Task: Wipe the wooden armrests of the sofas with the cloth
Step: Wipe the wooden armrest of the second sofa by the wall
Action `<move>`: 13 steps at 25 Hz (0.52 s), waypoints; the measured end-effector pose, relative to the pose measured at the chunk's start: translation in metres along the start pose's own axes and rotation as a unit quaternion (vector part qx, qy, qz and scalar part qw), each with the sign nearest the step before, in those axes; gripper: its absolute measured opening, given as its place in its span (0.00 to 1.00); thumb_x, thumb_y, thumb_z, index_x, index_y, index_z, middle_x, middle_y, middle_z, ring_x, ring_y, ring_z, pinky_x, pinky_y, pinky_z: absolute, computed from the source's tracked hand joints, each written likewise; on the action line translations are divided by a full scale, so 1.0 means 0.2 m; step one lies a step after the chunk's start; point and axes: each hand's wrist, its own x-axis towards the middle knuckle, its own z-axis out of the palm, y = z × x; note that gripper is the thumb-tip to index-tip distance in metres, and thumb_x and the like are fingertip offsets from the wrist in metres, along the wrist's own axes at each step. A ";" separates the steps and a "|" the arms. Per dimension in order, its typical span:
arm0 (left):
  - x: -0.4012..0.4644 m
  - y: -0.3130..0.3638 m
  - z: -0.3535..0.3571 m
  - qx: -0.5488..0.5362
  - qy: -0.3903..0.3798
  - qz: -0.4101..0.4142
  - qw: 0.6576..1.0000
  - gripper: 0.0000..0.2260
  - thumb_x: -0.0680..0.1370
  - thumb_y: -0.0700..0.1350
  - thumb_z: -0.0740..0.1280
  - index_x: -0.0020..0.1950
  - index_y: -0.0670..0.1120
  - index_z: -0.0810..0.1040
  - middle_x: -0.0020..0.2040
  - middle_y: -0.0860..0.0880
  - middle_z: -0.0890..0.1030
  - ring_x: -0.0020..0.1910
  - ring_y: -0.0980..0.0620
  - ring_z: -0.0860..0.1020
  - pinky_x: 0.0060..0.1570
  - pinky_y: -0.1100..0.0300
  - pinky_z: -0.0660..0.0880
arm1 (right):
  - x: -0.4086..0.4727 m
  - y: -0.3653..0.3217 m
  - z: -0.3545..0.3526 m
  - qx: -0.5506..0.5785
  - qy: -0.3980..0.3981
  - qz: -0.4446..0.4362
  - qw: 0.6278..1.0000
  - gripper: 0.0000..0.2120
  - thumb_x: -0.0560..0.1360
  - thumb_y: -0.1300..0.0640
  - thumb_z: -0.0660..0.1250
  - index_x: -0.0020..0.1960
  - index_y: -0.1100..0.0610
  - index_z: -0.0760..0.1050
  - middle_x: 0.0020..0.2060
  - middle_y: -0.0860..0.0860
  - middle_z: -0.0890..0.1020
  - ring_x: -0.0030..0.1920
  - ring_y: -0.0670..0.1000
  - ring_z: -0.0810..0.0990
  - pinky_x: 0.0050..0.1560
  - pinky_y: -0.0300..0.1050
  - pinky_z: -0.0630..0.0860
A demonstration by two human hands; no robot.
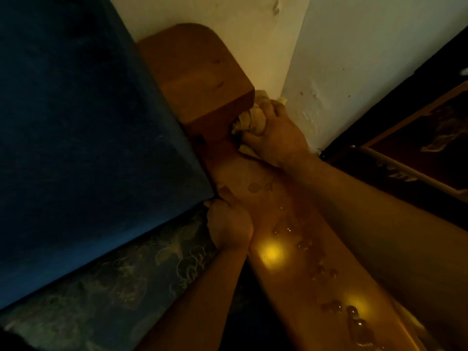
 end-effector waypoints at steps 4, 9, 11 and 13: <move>-0.04 0.02 -0.04 0.009 -0.014 0.027 0.999 0.32 0.84 0.61 0.48 0.72 0.36 0.68 0.68 0.34 0.75 0.64 0.37 0.75 0.64 0.51 0.67 | -0.17 -0.11 -0.01 -0.082 -0.005 0.021 0.996 0.40 0.81 0.35 0.60 0.85 0.47 0.45 0.85 0.55 0.49 0.82 0.66 0.55 0.79 0.64 0.60; -0.02 -0.01 -0.08 0.022 -0.050 0.076 0.996 0.22 0.86 0.51 0.55 0.69 0.35 0.70 0.65 0.34 0.77 0.62 0.38 0.77 0.53 0.57 0.68 | -0.50 -0.25 0.09 -0.186 -0.042 -0.068 0.979 0.38 0.83 0.37 0.58 0.85 0.47 0.45 0.85 0.51 0.45 0.84 0.60 0.37 0.82 0.61 0.37; -0.02 -0.06 -0.12 0.026 -0.114 0.124 0.985 0.20 0.86 0.45 0.56 0.76 0.37 0.63 0.69 0.37 0.74 0.67 0.40 0.75 0.61 0.57 0.70 | -0.51 -0.25 0.07 -0.163 -0.084 -0.122 0.975 0.39 0.82 0.37 0.61 0.85 0.46 0.45 0.85 0.49 0.45 0.83 0.54 0.34 0.80 0.55 0.29; 0.01 -0.06 -0.15 0.000 -0.160 0.093 0.983 0.24 0.87 0.50 0.51 0.79 0.39 0.55 0.71 0.36 0.72 0.68 0.37 0.74 0.65 0.49 0.72 | -0.45 -0.23 0.04 -0.151 -0.118 -0.144 0.971 0.43 0.80 0.34 0.63 0.85 0.44 0.43 0.85 0.49 0.45 0.83 0.56 0.36 0.82 0.58 0.34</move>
